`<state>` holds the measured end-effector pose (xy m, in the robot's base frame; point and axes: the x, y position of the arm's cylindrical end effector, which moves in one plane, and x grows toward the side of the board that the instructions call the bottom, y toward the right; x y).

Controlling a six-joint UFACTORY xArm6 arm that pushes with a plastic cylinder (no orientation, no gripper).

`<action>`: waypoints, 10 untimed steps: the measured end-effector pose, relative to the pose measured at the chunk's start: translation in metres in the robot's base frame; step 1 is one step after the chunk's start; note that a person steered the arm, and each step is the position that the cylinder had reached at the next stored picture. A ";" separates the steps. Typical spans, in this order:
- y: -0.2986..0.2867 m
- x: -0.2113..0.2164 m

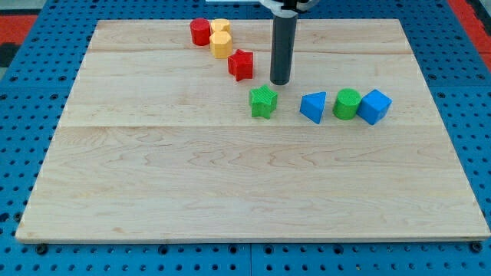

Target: Push the red star towards the top right of the board

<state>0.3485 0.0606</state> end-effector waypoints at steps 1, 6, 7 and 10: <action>0.019 -0.026; -0.034 -0.032; -0.034 -0.033; -0.034 -0.033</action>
<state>0.3157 0.0263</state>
